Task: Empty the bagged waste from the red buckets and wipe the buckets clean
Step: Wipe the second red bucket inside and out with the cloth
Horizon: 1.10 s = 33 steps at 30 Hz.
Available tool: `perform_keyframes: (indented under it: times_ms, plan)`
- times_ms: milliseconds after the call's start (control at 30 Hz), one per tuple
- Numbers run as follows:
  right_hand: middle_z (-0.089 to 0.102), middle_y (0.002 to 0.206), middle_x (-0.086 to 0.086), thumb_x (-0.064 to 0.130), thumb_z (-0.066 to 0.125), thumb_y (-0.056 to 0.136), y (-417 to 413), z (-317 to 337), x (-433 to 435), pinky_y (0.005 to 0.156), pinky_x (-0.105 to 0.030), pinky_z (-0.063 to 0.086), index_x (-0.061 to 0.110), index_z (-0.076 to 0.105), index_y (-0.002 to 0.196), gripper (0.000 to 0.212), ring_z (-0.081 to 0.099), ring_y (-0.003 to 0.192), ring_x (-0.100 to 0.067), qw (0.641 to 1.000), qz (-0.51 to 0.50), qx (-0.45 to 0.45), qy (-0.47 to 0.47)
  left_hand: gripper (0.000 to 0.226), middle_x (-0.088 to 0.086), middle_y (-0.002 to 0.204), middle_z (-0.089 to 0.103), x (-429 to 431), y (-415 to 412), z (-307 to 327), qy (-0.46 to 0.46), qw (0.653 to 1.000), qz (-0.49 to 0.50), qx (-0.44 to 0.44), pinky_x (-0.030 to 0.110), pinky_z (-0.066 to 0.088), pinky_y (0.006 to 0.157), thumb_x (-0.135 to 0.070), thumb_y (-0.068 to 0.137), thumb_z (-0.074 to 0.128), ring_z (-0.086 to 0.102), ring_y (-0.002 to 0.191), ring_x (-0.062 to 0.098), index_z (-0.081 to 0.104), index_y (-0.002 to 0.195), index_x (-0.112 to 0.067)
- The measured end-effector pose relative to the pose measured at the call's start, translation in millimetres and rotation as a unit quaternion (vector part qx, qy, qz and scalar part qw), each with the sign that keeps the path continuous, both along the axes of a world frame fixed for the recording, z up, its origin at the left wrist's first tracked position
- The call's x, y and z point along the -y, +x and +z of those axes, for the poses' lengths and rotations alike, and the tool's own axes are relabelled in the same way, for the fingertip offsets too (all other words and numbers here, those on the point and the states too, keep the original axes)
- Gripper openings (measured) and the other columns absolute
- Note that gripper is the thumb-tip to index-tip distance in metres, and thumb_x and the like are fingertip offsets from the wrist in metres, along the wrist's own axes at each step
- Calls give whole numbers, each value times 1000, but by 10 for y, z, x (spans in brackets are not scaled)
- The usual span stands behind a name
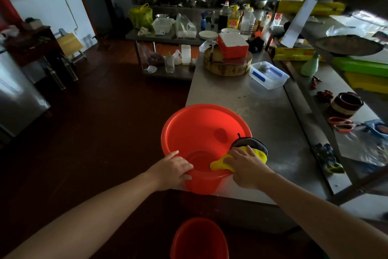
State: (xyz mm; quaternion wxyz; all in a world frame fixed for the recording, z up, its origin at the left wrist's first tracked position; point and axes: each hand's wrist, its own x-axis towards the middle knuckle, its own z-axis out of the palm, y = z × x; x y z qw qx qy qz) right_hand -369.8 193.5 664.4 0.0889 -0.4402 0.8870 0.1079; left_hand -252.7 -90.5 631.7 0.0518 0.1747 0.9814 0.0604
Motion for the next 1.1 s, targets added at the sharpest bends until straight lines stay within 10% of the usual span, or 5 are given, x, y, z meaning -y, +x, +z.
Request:
perform_keyframes:
  times_ms: [433,533,633,867,1100]
  plan:
    - [60,119,-4,17,49,94,-332,644,428,88,-37,49,16,57,125,32,58,114,-26,987,-43,-35,-148,85,5,157,37,-635,-527,486,123,976,149,-97,39,25,122,-58,90,60,30,148,23,25,157,-20]
    - [62,118,-6,18,52,93,-314,705,516,90,-39,47,15,59,123,32,58,113,-29,981,-36,3,-190,39,2,127,66,-750,-684,608,145,966,193,-87,43,48,98,-42,96,56,60,122,26,55,132,-26]
    - [59,123,-4,21,54,90,-305,689,487,92,-43,49,20,54,132,42,56,118,-29,971,-85,40,-221,19,3,96,72,-728,-728,675,251,933,235,-105,46,52,75,-32,97,49,69,95,31,63,103,-21]
    - [41,150,-1,63,58,75,-222,390,387,101,-50,46,39,14,154,94,41,137,-31,947,-176,141,-227,36,4,94,74,-728,-779,768,288,918,247,-113,40,53,73,-28,84,50,69,90,27,65,116,-21]
    - [69,108,3,28,62,89,-452,211,432,70,-34,46,31,67,110,22,66,100,-26,910,-199,122,-343,37,4,116,66,-569,-823,729,222,958,179,-3,45,51,88,-42,94,53,63,108,27,61,123,-21]
